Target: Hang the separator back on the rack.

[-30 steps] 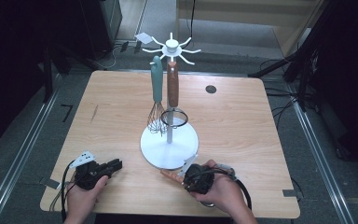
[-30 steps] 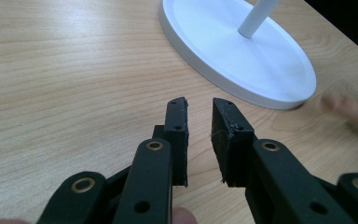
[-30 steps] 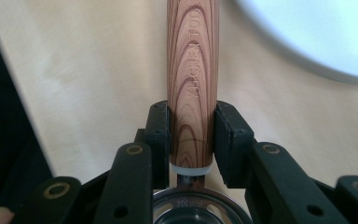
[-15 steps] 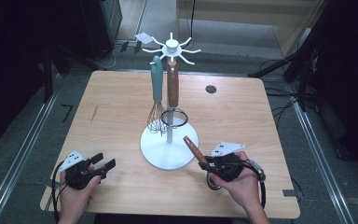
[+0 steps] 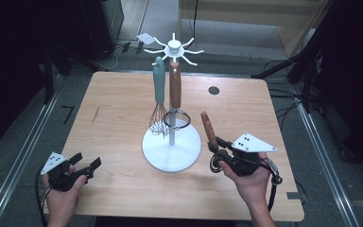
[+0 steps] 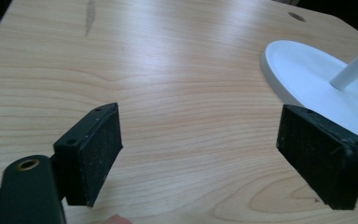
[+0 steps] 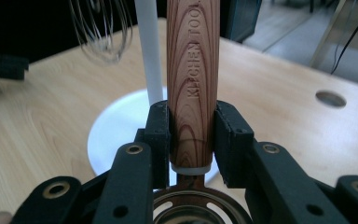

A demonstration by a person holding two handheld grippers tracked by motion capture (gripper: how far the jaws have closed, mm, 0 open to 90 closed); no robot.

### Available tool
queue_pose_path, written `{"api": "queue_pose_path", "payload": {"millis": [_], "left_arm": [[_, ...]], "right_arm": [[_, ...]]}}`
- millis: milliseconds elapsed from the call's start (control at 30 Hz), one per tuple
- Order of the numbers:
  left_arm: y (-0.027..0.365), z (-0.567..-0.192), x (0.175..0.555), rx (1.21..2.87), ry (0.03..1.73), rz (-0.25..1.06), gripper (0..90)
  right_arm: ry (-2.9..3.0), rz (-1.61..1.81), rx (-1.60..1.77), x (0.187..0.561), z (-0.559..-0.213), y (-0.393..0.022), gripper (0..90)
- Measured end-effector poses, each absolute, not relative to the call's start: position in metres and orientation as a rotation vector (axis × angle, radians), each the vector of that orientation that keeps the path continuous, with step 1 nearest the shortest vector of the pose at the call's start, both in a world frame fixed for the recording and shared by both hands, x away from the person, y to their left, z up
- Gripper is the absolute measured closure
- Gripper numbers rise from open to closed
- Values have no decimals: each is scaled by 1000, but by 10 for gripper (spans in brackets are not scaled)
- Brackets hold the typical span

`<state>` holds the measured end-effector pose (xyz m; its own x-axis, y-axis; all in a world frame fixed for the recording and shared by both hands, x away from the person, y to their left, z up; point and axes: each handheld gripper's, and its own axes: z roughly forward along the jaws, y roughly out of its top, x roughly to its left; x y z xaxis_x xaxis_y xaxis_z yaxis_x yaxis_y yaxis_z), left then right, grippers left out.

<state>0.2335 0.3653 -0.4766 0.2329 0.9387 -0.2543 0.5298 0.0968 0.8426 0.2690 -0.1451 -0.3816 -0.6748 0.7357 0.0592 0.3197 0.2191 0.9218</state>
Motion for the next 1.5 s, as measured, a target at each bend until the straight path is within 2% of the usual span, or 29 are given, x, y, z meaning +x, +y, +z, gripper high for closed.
{"api": "queue_pose_path", "payload": {"millis": [100,333,867,1500], "left_arm": [[368,-478,233,1574,1416,534,133],[367,-479,233,1626,1372,457,7],[363,-482,232,1668,1387,463,6],[361,-483,230,1682,1384,477,6]], "right_arm": [[2072,1486,952,271,-370,-142,707],[1992,1550,887,273,-344,-127,706],[1826,1683,796,273,-290,-115,706],[1799,1722,784,280,-273,-102,706]]}}
